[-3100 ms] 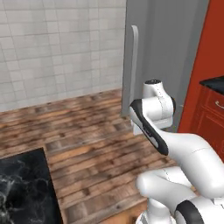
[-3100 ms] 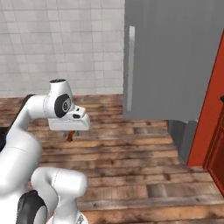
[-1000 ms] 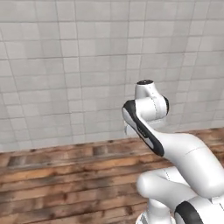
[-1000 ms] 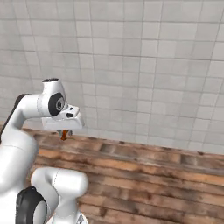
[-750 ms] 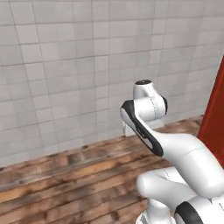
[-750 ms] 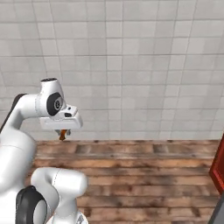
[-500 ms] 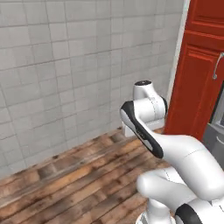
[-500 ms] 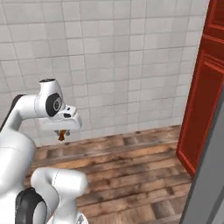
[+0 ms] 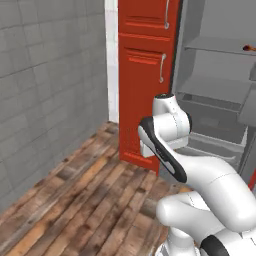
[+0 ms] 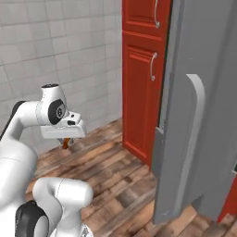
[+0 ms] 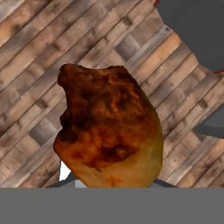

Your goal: Place the chicken drumstick on the counter behind the older chicken drumstick on the same shelf of the fridge to maintain FIFO order. Close the fridge door when finished.

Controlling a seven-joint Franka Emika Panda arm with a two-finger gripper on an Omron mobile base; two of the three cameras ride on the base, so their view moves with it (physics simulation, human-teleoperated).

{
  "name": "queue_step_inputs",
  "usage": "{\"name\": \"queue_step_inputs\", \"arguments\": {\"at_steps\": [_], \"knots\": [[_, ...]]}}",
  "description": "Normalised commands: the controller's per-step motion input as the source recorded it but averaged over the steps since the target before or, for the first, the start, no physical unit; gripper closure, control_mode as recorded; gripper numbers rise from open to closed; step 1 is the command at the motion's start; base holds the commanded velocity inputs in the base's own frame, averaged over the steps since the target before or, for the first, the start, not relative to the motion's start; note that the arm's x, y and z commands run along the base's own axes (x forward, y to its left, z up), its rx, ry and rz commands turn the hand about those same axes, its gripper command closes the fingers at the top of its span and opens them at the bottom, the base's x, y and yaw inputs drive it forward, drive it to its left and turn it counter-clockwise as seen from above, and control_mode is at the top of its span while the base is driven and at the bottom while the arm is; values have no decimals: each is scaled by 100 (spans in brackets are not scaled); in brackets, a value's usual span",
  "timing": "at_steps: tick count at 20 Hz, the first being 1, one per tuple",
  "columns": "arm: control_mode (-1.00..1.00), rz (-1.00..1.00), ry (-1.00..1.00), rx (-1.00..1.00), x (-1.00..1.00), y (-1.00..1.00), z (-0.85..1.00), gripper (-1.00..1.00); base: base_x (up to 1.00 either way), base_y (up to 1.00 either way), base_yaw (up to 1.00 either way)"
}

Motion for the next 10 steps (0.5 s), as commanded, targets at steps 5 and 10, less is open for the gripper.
{"name": "queue_step_inputs", "arguments": {"at_steps": [5, 10], "knots": [[100, 0, 0, 0, 0, 0, 0, 100, 71, 24, -69], [100, 0, 0, 0, 0, 0, 0, 100, 93, 42, -62]]}}
